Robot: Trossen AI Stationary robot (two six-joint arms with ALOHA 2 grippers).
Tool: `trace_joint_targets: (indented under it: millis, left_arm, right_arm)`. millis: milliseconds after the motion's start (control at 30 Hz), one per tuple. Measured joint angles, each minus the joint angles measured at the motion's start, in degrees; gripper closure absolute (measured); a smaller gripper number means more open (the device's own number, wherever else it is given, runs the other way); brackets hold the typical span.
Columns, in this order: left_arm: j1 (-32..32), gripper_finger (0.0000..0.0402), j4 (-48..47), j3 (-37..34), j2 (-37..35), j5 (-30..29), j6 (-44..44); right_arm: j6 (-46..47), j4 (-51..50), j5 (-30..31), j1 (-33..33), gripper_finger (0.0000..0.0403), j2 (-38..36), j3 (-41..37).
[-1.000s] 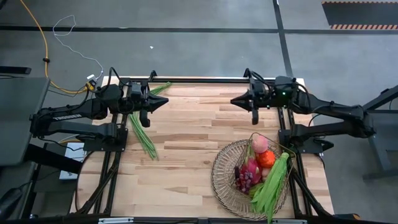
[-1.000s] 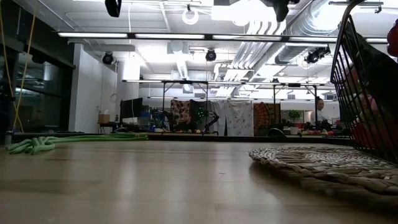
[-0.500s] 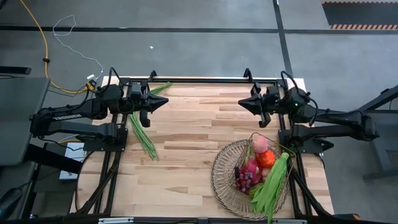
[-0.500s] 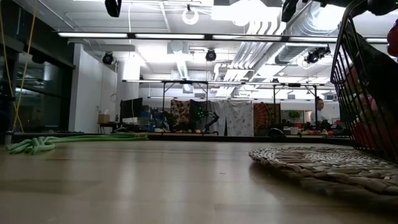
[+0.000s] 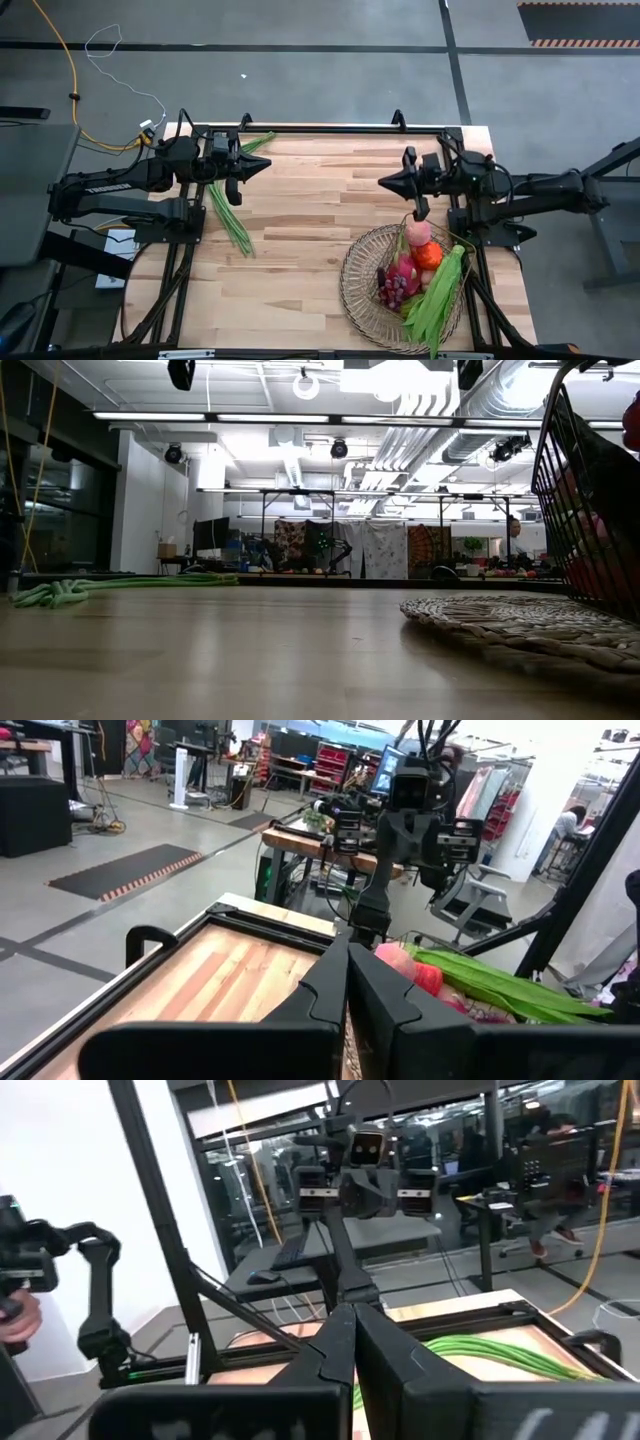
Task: Build produce basket
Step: Put the green beans into the wire basket
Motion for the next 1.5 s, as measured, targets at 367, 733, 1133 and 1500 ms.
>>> trace_joint_targets:
  millis: [367, 733, 1133, 1500]
  left_arm:
    - [0.10, 0.0377, -1.48, 0.67, 0.98, -7.25, -3.00]
    - [16.29, 0.0189, -25.24, 15.44, 21.34, -3.00, -1.07]
    - [36.57, 0.0062, -36.36, 30.50, 52.22, -3.11, 6.29]
    - [40.57, 0.0065, -40.93, 36.02, 66.93, -3.05, 14.49]
  right_arm:
    - [1.37, 0.05, 0.07, -0.42, 0.0403, -0.22, 0.00]
    - [5.68, -0.02, -0.03, -0.41, 0.0403, -0.20, 0.00]
    - [8.48, -0.14, -0.57, 0.17, 0.0403, -0.20, 0.00]
    - [8.86, -1.00, -0.28, 0.17, 0.0403, -0.20, 0.00]
